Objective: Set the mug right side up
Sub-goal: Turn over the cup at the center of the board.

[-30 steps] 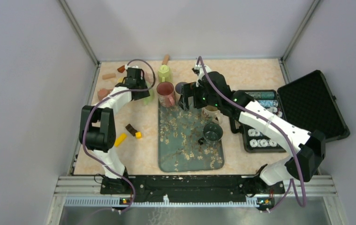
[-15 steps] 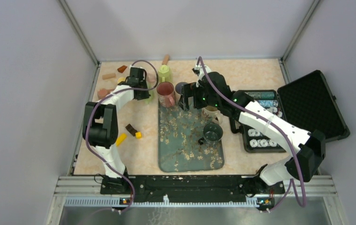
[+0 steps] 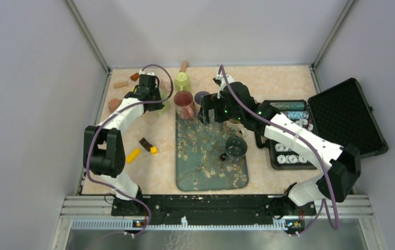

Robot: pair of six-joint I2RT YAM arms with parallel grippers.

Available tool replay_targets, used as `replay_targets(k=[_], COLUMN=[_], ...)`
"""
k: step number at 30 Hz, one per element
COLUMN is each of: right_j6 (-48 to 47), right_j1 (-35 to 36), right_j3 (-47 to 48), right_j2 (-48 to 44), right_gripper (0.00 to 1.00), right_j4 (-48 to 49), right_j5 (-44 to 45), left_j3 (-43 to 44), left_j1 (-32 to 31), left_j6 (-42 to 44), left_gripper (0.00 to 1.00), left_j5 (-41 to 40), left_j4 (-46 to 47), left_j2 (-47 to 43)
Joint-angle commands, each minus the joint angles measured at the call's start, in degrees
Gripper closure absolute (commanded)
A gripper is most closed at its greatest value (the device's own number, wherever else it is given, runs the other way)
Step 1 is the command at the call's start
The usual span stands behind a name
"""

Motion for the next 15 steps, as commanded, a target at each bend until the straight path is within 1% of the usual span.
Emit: replay_targets(k=[1,5,9,13,15], right_j6=[1.08,2.03,3.32,4.96,5.85], right_j1=[-0.22,-0.23,-0.23,-0.28,-0.38], right_j3=[-0.99,-2.6,-4.12,-6.03,-7.07], right_j2=[-2.47,-3.43,-4.23,-5.08,-5.3], right_gripper=[0.01,0.01,0.01,0.01,0.01], right_j4=[5.13,7.85,10.99,15.3,17.81], right_j5=[-0.41,-0.66,-1.19,-4.01,-5.46], left_j3=[-0.3,-0.72,0.01,1.03,1.23], left_j1=[-0.24,-0.24,-0.32,-0.68,-0.81], left_j6=[0.72,1.9,2.04,1.56,0.31], left_gripper=[1.0,1.0,1.0,1.0,1.0], left_j5=[0.25,1.78,4.99,12.36,17.49], left_j4=[4.43,4.67,4.63,6.42,8.36], left_j2=[-10.21,-15.28,-20.13,-24.49,-26.12])
